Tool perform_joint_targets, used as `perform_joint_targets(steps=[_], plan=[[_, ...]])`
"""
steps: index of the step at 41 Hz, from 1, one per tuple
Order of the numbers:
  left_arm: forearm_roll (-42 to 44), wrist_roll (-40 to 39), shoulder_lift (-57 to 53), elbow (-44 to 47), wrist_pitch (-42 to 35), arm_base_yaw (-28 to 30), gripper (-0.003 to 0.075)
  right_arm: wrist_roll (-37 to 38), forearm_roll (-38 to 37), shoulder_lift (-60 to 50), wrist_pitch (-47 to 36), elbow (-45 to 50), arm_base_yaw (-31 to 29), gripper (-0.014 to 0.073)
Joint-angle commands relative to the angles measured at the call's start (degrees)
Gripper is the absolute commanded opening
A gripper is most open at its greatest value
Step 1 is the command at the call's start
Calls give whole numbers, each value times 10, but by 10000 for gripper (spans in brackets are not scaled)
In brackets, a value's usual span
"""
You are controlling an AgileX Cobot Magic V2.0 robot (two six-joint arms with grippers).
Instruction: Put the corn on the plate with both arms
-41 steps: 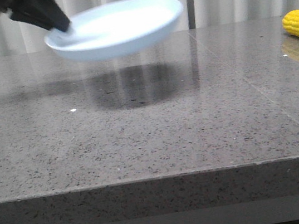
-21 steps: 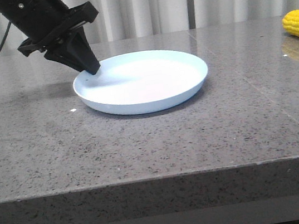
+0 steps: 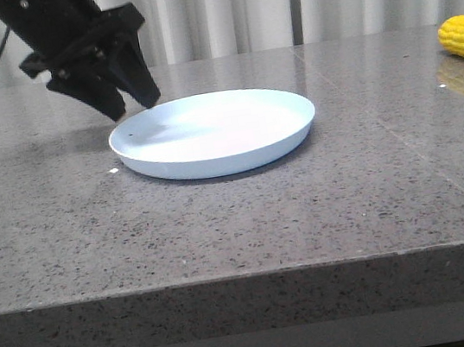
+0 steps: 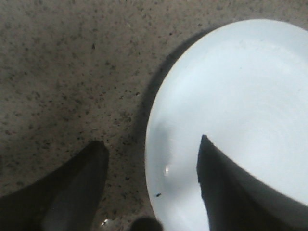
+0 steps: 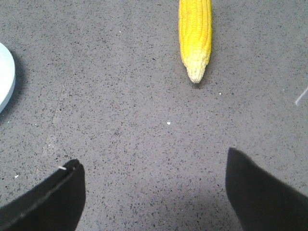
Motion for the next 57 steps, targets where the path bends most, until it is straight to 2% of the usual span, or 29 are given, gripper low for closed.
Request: perform_joint_targets(steps=[1,4,9,13,23,30,41,47,57], plan=[[5,-12,-81,-30,-2,-12,428,-3,1,4,-40,-20,-3,616],[56,-40,-116,-30,0,-31,428,-3,1,4,-40,-20,-3,616],[196,-119,-174,-27,17,-82,428,-3,1,4,-40,-20,-3,616],[250,-172,-220,-18,27,-121,428,-3,1,4,-40,-20,-3,616],[253,-200,-384,96,-27,-193,428,-3,1,4,-40,-20,-3,616],[256,-227,-492,206,-55,-196,428,-3,1,4,-40,-20,-3,616],[257,-227,-618,343,-79,-196,428,-3,1,4,-40,-20,-3,616],[261,-227,-657,385,-80,-196,428,-3,1,4,-40,-20,-3,616],[261,-227,-666,394,-79,-196,428,-3,3,4,-40,-20,-3,616]])
